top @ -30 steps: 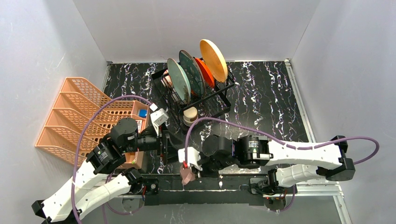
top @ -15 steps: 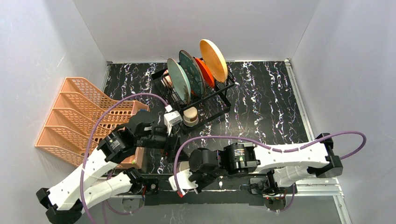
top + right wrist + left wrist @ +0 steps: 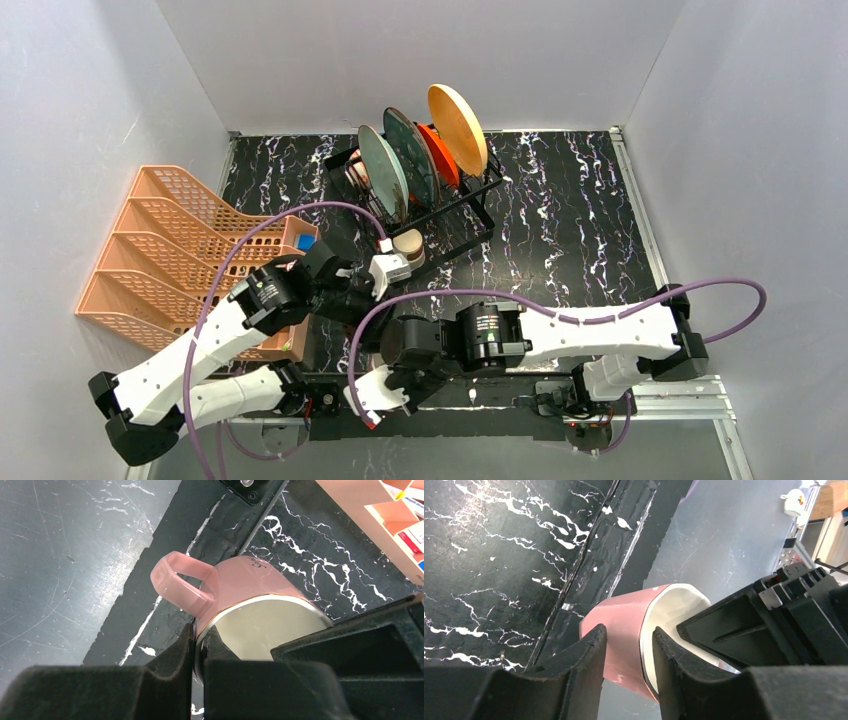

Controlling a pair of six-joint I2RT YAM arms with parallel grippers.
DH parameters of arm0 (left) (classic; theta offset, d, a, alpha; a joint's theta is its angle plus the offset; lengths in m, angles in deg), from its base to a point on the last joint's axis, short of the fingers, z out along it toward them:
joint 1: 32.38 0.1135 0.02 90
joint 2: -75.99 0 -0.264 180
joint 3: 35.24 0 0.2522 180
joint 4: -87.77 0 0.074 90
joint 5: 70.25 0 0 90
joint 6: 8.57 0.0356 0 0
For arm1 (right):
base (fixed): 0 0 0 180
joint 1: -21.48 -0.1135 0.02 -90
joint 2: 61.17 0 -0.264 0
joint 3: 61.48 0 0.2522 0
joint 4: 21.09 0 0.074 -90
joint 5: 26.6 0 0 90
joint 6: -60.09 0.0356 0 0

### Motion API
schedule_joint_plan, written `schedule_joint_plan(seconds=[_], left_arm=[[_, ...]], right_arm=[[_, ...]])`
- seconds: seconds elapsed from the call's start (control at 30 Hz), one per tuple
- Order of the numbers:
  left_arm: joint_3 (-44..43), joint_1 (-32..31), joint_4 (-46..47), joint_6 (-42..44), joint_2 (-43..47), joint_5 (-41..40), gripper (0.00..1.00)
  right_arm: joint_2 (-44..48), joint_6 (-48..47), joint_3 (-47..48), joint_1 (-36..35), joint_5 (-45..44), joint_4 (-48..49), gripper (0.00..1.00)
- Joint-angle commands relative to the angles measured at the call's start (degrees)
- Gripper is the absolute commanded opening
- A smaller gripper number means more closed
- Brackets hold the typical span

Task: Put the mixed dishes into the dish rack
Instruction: Pick up the cup at the center of the board.

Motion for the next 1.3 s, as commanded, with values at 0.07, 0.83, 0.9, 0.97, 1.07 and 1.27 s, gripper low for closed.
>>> schedule_joint_plan(seconds=[0.07,0.83,0.9,0.97,1.07,1.27], left_arm=[[-3.49,-1.67,-6.68,2.41,-2.74,-6.58,0.29],[-3.08,-7.68,-9.36,4.06,-9.61,-13.39,0.0],[-2.97,-7.69,-9.04,4.23,-9.24,-13.21,0.0],[-2.59,-7.69,-8.41,4.03,-8.8,-13.12,0.0],[-1.45,-7.68,-7.52,3.6,-8.06,-13.4,0.0],[-0.65,-7.65,-5.3,2.21,-6.99,-14.89,0.0]], right_arm=[[-1.13,-1.94,7.84,1.64,1.28,0.46,0.01],[-10.18,-0.06,16.57,15.49,3.79,-0.12,0.15],[-8.24,0.21,13.63,15.66,2.78,2.96,0.31],[-6.04,0.4,10.99,15.66,1.51,5.62,0.41],[-3.24,0.74,7.92,15.89,0.45,8.4,0.47],[0.65,1.65,4.82,15.99,-1.15,10.72,0.57]])
